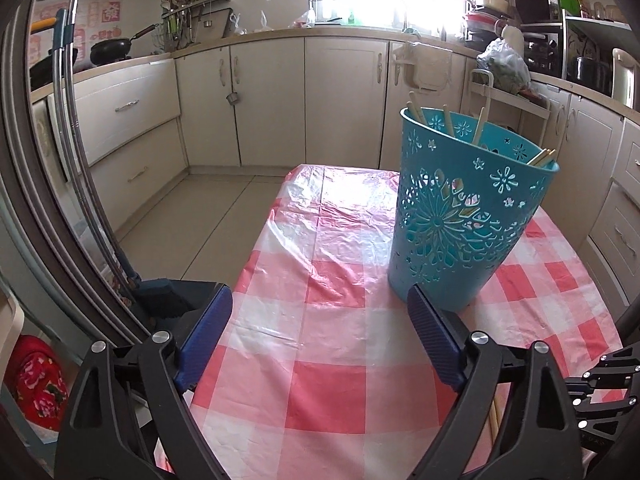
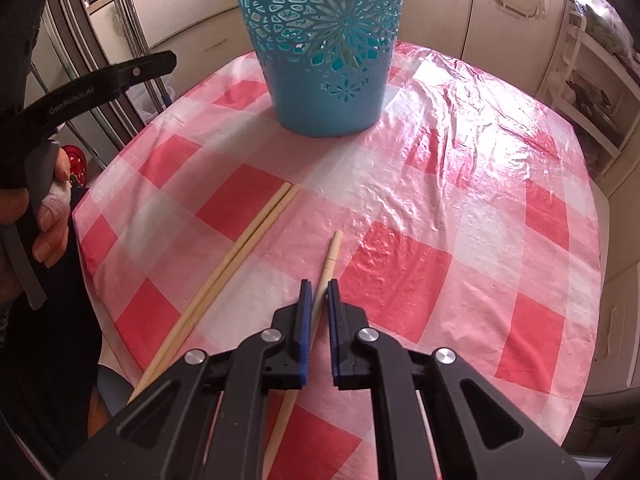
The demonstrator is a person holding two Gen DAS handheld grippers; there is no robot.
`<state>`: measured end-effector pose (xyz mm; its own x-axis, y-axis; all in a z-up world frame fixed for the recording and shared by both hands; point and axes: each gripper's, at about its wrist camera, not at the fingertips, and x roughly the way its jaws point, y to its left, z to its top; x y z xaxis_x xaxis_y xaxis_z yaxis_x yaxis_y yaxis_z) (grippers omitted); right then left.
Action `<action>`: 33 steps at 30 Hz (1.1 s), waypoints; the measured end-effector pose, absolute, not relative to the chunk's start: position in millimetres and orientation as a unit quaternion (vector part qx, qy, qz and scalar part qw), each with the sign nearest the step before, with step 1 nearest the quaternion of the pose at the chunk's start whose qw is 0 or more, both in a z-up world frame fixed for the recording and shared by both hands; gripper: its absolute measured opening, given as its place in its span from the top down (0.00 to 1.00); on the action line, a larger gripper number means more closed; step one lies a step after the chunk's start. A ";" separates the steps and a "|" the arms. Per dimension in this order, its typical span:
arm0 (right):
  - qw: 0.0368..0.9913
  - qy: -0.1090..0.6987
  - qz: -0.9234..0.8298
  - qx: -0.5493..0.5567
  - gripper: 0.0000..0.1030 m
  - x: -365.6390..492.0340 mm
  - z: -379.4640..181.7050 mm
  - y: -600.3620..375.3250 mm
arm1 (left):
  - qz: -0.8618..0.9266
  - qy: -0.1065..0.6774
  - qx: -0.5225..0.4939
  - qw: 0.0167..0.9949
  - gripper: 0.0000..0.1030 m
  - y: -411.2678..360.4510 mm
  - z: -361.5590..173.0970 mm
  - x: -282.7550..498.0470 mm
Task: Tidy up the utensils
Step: 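Lower the right gripper onto a chopstick and close on it, then raise the chopstick with the right gripper over the basket and release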
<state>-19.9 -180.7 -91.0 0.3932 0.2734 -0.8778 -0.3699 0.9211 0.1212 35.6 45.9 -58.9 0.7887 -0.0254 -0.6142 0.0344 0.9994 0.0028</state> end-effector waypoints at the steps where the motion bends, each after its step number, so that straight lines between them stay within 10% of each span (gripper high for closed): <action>1: 0.833 0.516 0.197 -0.028 0.94 -20.0 -90.5 -184.5 | -0.015 0.328 0.007 0.945 0.17 45.5 -61.2 36.8; 16: 0.855 0.374 0.277 0.229 0.94 -25.4 -4.6 -240.1 | 0.006 0.380 -0.014 0.925 0.16 57.2 -102.9 53.4; 33: 0.944 0.121 0.210 0.223 0.94 73.3 137.0 -194.3 | -0.003 0.395 -0.027 0.918 0.15 60.1 -108.5 56.5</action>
<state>73.3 -194.3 137.0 0.8828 0.4501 -0.1345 -0.3422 0.8124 0.4721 56.5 60.1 -108.5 0.6878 -0.0272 -0.7254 -0.0155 0.9985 -0.0521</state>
